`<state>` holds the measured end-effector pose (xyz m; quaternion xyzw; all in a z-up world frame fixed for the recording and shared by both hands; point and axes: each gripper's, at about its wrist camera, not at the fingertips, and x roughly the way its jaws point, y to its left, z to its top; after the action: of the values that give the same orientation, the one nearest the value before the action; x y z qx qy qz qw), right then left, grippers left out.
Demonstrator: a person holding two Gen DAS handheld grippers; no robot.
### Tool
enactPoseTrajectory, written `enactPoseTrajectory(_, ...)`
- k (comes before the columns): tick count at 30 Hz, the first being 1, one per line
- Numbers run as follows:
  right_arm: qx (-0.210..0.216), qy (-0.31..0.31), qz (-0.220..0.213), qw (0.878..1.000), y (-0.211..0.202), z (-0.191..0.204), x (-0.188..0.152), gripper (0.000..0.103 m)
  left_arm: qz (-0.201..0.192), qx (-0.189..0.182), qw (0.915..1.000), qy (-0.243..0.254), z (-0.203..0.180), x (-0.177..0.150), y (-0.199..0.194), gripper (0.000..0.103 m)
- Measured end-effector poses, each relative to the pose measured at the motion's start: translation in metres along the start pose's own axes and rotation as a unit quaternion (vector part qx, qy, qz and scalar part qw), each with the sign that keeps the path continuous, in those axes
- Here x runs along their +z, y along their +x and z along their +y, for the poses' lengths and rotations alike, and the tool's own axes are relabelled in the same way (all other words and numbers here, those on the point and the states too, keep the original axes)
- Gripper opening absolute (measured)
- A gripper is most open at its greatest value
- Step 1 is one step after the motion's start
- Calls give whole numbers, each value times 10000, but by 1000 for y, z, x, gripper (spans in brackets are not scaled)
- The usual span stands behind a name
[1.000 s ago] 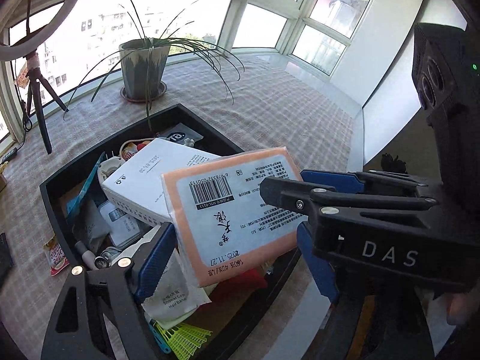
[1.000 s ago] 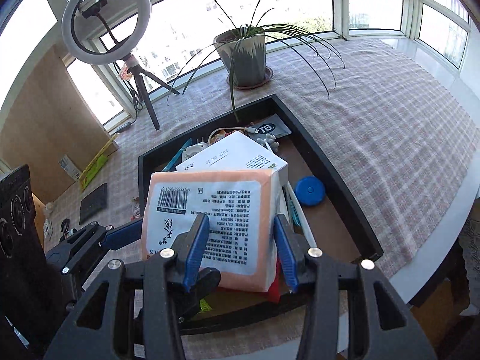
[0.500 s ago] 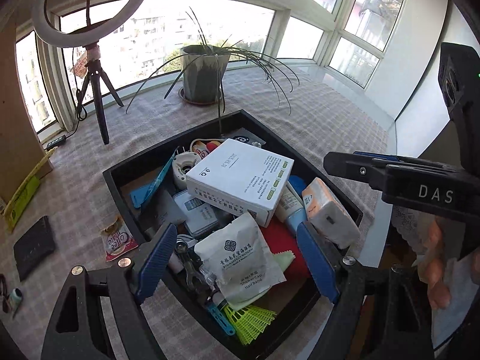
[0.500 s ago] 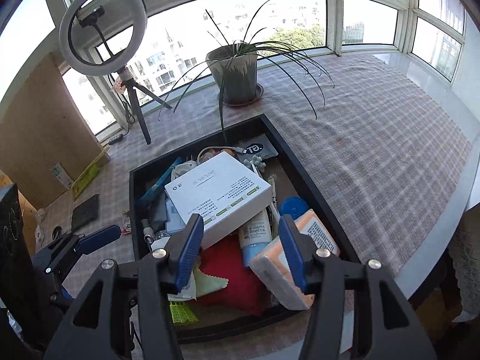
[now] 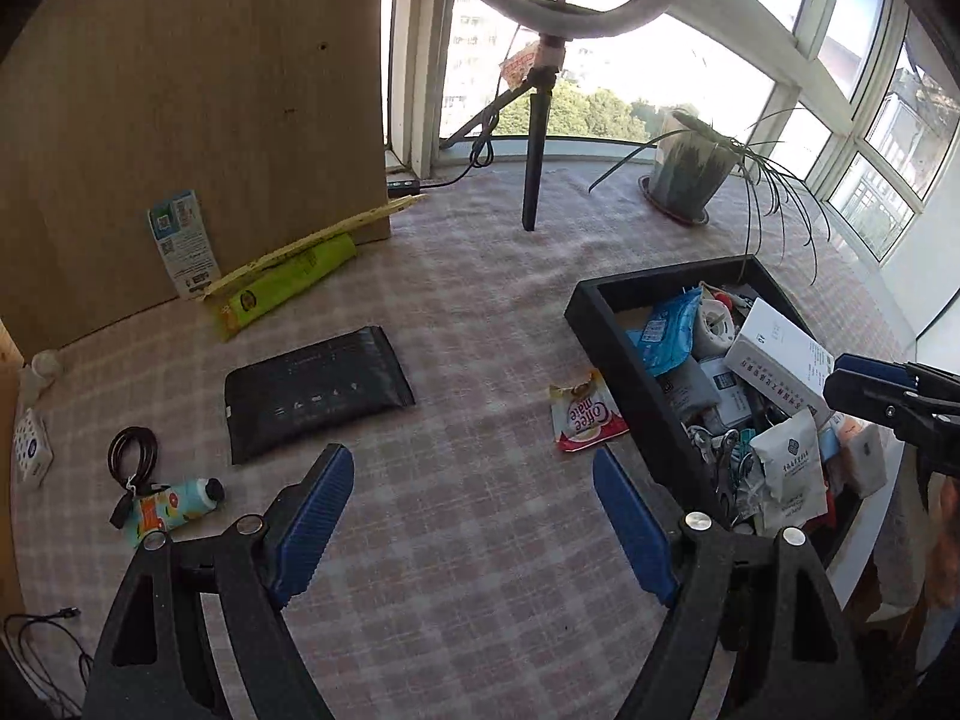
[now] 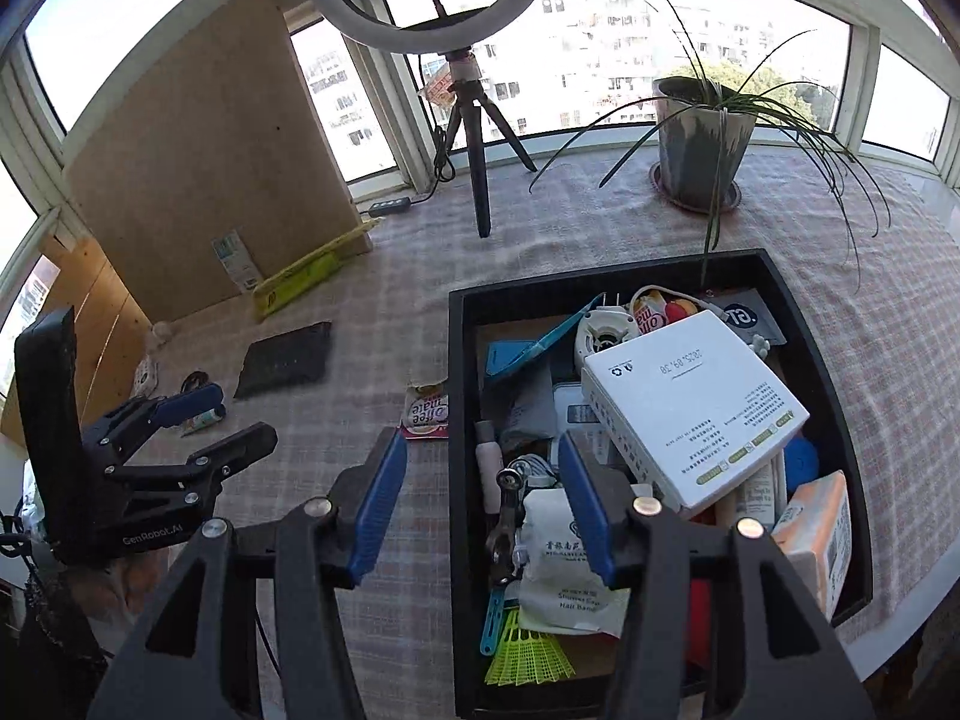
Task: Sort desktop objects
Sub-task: 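Move the right tool back over the table items, then grasp the black cable coil with the right tool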
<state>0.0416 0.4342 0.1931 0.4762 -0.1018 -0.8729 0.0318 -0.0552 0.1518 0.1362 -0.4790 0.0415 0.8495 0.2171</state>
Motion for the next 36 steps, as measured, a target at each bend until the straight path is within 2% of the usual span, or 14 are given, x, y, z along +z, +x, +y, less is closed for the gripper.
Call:
enactPoseTrajectory(5,244,-123,314,9991,33,31,9,52,-24,311,9983,-498,70,-7,-8,80)
enactPoseTrajectory(10,646,-96,588,9961,66,65,21,52,-67,549,9924,-1095,134,-15,-14,81)
enactPoseTrajectory(18,853,-887,894,9884,127,171,51,52,-86,890,9802,-1765,209,-30,-14,80)
enactPoseTrajectory(21,957,-1223,1048,9823,151,211,62,52,-31,922,9777,-1886,226,-36,-7,80)
enactPoseTrajectory(23,1033,-1388,1173,9779,167,234,69,52,16,912,9766,-1947,233,-39,-1,75)
enactPoseTrajectory(30,1382,-1562,1868,9600,235,301,75,51,272,822,9767,-1961,244,-49,28,74)
enactPoseTrajectory(36,1506,-1474,2474,9457,290,338,63,36,286,926,9791,-1790,247,-49,44,73)
